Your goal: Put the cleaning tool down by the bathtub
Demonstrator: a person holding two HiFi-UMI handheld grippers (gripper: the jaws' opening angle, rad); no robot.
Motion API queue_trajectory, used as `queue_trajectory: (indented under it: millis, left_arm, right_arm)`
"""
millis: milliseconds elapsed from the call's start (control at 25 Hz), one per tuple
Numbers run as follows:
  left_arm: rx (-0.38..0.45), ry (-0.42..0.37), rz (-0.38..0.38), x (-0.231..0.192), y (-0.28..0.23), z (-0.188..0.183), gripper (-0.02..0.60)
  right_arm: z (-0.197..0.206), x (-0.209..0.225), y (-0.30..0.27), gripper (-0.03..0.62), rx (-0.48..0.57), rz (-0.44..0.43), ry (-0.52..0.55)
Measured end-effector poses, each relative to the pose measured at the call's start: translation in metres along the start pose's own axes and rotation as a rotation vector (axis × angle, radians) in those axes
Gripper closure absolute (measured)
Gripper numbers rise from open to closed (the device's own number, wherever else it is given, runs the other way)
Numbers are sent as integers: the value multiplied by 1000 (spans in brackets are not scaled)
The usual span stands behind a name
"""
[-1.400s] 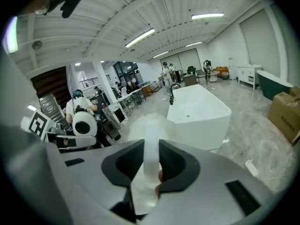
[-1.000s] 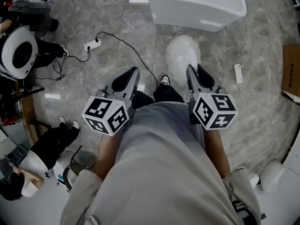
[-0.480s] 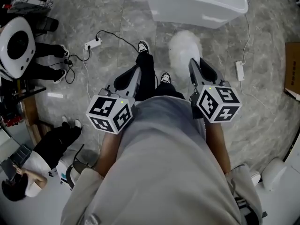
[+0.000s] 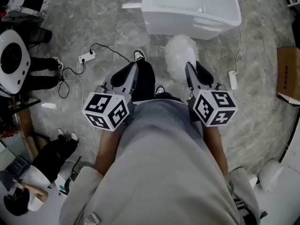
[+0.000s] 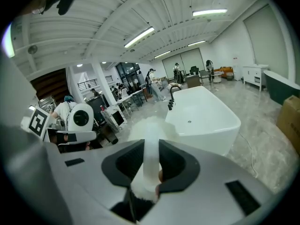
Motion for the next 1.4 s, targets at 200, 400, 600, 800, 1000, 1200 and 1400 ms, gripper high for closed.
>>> queue_trajectory:
  millis: [200,400,600,800,1000,1200,1400]
  left_arm:
    - [6,54,-12,-44,-21,-22,575]
    - [24,89,6,-86,-50,-54,575]
    - [28,110,23,-124,-70,-88,575]
    - [46,119,28,-165,-79,-121,575]
    - [51,113,42,-199,-94,-152,575]
    - [48,102,64,-228,-111,-181,575]
    - [55,89,85,-252,-123,-200,575]
  right_arm:
    - [-24,-9,-44,507,-21,-4,17]
    - [-52,-19,-95,507,-54,-12,46]
    - [-82,-29,-139,507,-88,-8,54]
    - [-110,-44,-180,507,-97,-5,77]
    - [-137,-55,-216,507,-94,-14,73]
    - [-161,-63,-248,507,-79,-1,51]
    - [-182,-67,-272,507,-43,15,42]
Point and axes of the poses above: the fingertips, and each gripper's own axes: y backward along the fingers, x to its right, z out of its underside, the point moved 3 cm from there along y, backward along the fingers, and after that the axes turned 3 degrees about z, right-handed, at the moved point
